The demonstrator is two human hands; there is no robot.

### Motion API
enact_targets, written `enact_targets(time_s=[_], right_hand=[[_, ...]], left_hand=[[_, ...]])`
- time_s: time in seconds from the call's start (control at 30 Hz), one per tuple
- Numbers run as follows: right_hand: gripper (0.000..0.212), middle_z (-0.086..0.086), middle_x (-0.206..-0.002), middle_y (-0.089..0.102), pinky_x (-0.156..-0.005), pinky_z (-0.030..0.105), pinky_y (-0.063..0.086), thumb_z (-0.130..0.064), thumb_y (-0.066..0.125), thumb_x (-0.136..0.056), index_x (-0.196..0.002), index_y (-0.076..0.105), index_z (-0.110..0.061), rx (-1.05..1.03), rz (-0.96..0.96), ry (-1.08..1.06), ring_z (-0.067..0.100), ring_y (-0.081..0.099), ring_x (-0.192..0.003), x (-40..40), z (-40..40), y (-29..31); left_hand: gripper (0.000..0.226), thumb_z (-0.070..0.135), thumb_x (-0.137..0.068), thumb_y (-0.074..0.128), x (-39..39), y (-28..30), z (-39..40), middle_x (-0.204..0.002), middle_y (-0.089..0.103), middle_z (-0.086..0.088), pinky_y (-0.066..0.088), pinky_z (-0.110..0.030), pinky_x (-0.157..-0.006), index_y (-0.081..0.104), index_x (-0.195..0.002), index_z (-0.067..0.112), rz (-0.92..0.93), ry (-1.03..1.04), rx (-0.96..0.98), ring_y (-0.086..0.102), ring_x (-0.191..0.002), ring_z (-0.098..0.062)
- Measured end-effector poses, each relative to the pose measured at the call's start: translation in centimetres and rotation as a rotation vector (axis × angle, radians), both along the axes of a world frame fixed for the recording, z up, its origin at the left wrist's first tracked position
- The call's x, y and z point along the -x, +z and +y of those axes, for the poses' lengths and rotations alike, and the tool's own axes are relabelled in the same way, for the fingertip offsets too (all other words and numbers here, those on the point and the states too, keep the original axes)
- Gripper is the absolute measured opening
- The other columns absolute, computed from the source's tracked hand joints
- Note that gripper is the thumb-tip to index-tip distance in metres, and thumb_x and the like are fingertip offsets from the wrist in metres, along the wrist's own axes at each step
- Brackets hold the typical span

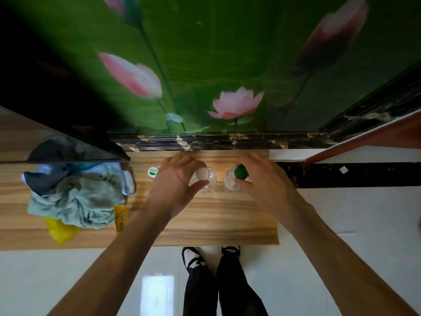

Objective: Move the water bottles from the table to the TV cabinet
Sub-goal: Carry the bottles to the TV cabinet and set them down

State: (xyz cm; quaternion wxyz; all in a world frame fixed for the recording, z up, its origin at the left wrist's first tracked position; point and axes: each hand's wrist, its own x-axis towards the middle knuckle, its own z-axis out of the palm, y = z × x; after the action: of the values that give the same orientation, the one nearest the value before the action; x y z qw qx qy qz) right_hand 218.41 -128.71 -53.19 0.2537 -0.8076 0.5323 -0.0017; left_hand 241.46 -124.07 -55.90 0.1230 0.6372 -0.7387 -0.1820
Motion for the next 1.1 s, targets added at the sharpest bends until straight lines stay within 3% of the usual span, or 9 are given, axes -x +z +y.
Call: enact_targets(time_s=[0.27,0.4,0.63,0.93,1.1], right_hand=[[0.029,-0.001,-0.119,0.060,-0.079,0.033,0.052,-0.026,0.074,-0.089,-0.112,0.059,-0.019,0.019,-0.032,0.023,0.019,0.063,-0.099,-1.2,-2.3,-6.4],[0.026,0.000,-0.117,0.059,-0.079,0.036,0.051,-0.024,0.073,-0.090,-0.110,0.057,-0.018,0.019,-0.048,0.035,0.021,0.062,-0.097,-1.7,-3.0,-8.1],[0.027,0.002,-0.115,0.058,-0.076,0.029,0.039,-0.023,0.071,-0.092,-0.115,0.058,-0.017,-0.009,-0.029,0.084,0.023,0.061,-0.097,-2.6,-3.2,-9.5],[0.024,0.002,-0.119,0.056,-0.083,0.036,0.049,-0.026,0.062,-0.098,-0.118,0.057,-0.016,-0.047,-0.040,0.116,0.022,0.059,-0.102,-3.4,-2.7,-10.8],[0.023,0.003,-0.116,0.056,-0.081,0.039,0.048,-0.025,0.063,-0.097,-0.117,0.058,-0.014,-0.047,-0.043,0.116,0.024,0.059,-0.099,-4.1,-2.4,-11.2]], left_hand=[[0.032,0.038,-0.080,0.084,-0.3,-6.5,-2.1,-0.102,0.073,0.004,0.046,-0.040,-0.092,0.073,-0.106,0.024,-0.061,-0.024,0.031,0.066,-0.096,-0.025],[0.031,0.037,-0.080,0.083,-0.9,-8.6,-2.8,-0.102,0.074,0.003,0.039,-0.036,-0.093,0.073,-0.105,0.023,-0.071,0.001,0.045,0.065,-0.096,-0.026],[0.028,0.034,-0.081,0.084,-1.1,-10.1,-3.0,-0.103,0.075,0.004,0.044,-0.040,-0.097,0.074,-0.105,0.023,-0.082,0.029,-0.010,0.066,-0.096,-0.026],[0.031,0.033,-0.080,0.085,-1.2,-11.1,-3.0,-0.101,0.075,0.003,0.047,-0.045,-0.100,0.074,-0.107,0.023,-0.109,0.060,-0.025,0.067,-0.097,-0.028],[0.031,0.033,-0.078,0.086,-1.1,-11.5,-3.1,-0.097,0.074,0.004,0.048,-0.042,-0.093,0.074,-0.105,0.024,-0.123,0.089,0.004,0.067,-0.093,-0.028]])
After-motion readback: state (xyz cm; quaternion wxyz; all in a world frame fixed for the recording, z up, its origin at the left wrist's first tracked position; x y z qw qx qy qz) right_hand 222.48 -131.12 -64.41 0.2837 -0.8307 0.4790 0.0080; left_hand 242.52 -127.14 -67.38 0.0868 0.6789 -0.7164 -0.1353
